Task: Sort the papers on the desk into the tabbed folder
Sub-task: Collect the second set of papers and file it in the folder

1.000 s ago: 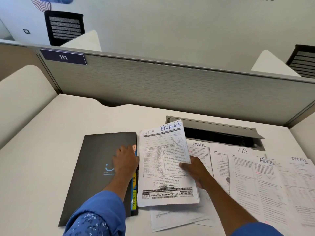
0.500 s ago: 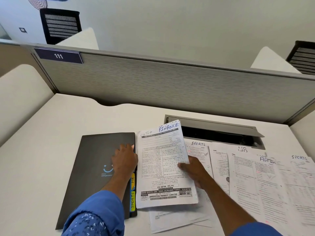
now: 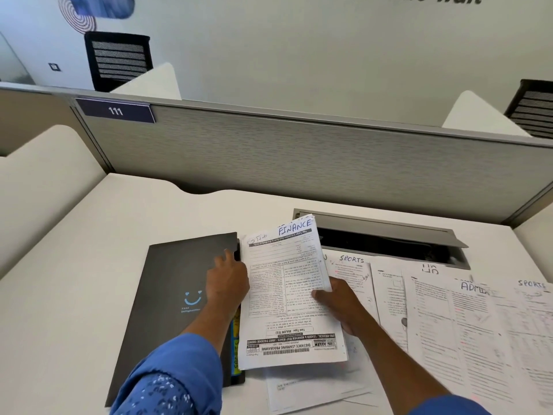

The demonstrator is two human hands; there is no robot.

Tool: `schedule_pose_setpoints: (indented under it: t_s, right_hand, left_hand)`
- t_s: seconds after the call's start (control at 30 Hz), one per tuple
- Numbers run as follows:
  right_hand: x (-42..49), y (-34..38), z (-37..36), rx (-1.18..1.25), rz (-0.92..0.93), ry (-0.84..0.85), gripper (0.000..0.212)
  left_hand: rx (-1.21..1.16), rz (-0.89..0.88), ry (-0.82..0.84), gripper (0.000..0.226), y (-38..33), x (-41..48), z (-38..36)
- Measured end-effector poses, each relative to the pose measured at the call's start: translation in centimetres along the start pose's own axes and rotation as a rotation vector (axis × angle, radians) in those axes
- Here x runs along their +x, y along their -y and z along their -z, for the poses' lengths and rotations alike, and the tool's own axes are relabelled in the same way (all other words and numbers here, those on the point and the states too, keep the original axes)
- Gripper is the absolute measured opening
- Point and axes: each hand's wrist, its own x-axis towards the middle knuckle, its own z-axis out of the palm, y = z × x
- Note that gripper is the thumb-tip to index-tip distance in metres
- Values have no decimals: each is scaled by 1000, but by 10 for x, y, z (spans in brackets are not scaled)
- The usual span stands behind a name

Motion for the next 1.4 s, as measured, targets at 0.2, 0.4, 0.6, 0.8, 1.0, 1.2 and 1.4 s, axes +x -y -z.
schedule_pose_setpoints:
  t_s: [0.2, 0.4, 0.6, 0.8, 1.0, 1.2, 1.4]
  right_hand:
    - [-1, 7, -3, -10, 14, -11, 27]
    - [-1, 10, -15, -14, 45, -20, 26]
    - [-2, 17, -32, -16, 41, -9, 25]
    - [-4, 26, -40, -59, 52, 35, 24]
    - [-4, 25, -55, -121, 60, 49, 28]
    - [-2, 29, -79, -207, 52, 28, 33]
    - [-1, 36, -99, -288, 54, -3, 32]
  left_hand:
    - [-27, -14, -3, 31, 3, -2, 8]
    - [-298, 63, -91, 29, 11, -4, 18]
    - [-467, 100, -161, 33, 18, -4, 23]
    - [-514, 119, -206, 39, 20, -3, 28]
    - [-546, 113, -202, 38, 17, -4, 26]
    - [-550, 111, -189, 40, 13, -5, 23]
    - [-609, 122, -219, 40, 13, -5, 23]
